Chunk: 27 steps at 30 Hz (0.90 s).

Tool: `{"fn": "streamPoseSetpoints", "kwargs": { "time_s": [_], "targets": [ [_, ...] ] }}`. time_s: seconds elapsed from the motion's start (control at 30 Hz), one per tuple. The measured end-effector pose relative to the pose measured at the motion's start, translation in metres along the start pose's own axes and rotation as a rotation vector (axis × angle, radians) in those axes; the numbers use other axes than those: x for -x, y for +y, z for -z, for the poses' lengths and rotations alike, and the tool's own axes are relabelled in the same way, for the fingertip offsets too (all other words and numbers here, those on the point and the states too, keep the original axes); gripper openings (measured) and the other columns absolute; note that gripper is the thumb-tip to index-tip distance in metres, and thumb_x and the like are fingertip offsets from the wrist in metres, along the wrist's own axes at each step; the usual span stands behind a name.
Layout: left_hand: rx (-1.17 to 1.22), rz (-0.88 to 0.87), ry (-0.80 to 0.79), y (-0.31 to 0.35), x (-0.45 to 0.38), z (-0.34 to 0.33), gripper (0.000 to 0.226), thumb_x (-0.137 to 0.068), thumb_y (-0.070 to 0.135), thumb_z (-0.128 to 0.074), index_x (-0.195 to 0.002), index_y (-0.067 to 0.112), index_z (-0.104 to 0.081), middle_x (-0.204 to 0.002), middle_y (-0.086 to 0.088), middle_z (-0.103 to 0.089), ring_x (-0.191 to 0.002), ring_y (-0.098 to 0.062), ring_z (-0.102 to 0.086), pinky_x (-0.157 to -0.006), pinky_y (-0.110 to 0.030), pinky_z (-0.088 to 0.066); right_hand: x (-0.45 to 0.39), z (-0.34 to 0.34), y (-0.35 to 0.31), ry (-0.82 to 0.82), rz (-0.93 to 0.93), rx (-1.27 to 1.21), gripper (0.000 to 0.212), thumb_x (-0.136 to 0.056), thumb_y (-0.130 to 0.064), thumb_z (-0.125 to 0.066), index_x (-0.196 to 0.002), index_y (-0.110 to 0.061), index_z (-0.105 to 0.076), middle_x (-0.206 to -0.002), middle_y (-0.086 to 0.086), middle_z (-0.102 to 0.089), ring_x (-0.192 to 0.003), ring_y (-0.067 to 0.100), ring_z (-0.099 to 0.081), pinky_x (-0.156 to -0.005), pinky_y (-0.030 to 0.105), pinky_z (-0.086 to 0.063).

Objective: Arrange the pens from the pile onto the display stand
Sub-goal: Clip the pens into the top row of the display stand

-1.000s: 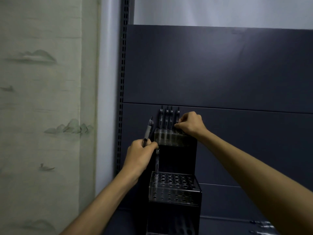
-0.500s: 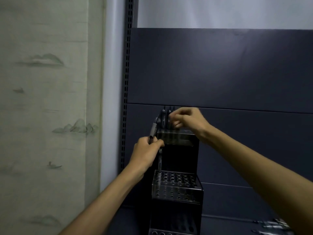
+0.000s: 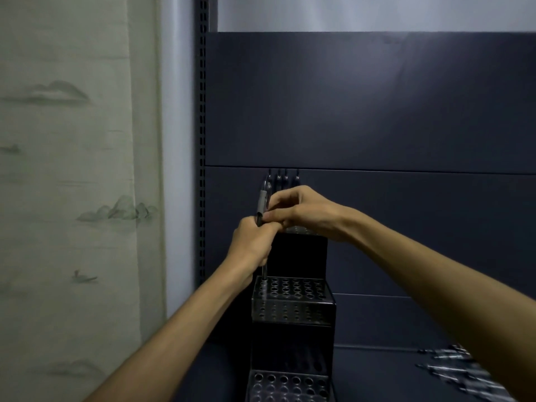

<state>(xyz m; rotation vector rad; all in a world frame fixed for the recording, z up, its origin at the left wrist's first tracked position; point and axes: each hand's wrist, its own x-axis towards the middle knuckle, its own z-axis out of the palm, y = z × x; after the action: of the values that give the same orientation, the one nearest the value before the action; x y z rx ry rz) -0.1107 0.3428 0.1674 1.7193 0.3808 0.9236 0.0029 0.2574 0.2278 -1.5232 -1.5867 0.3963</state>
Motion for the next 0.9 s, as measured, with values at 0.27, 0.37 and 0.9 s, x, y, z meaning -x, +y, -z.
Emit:
{"fn": "streamPoseSetpoints", "kwargs": {
  "time_s": [0.27, 0.37, 0.9],
  "targets": [
    [-0.023, -0.003, 0.017, -0.002, -0.004, 0.006, 0.047, -0.088, 0.018, -0.063, -0.054, 0.026, -0.032, -0.049, 0.004, -0.029, -0.038, -0.013, -0.025, -0.038, -0.023, -0.023, -0.024, 0.035, -0.002, 0.414, 0.018, -0.53, 0.018, -0.095, -0.003, -0.062, -0.079, -0.008, -0.058, -0.082, 0.015, -0.068, -0.056, 0.013, -0.064, -0.071, 0.03, -0.062],
    [-0.039, -0.033, 0.032, -0.004, -0.003, 0.013, 0.049, -0.089, 0.018, -0.062, -0.052, 0.027, -0.032, -0.048, 0.005, -0.031, -0.039, -0.012, -0.025, -0.038, -0.023, -0.023, -0.034, 0.063, 0.005, 0.629, -0.014, -0.451, 0.018, -0.1, -0.001, -0.055, -0.083, -0.009, -0.052, -0.081, 0.014, -0.065, -0.054, 0.013, -0.067, -0.072, 0.039, -0.063],
    [-0.098, -0.09, 0.078, -0.012, -0.01, 0.029, 0.043, -0.087, 0.02, -0.063, -0.058, 0.025, -0.032, -0.047, 0.011, -0.028, -0.043, -0.011, -0.027, -0.042, -0.023, -0.024, -0.047, 0.072, 0.048, 0.68, -0.117, 0.464, 0.013, -0.1, -0.015, -0.058, -0.108, -0.005, -0.057, -0.103, 0.012, -0.064, -0.099, 0.026, -0.062, -0.087, 0.041, -0.054]
  ]
}}
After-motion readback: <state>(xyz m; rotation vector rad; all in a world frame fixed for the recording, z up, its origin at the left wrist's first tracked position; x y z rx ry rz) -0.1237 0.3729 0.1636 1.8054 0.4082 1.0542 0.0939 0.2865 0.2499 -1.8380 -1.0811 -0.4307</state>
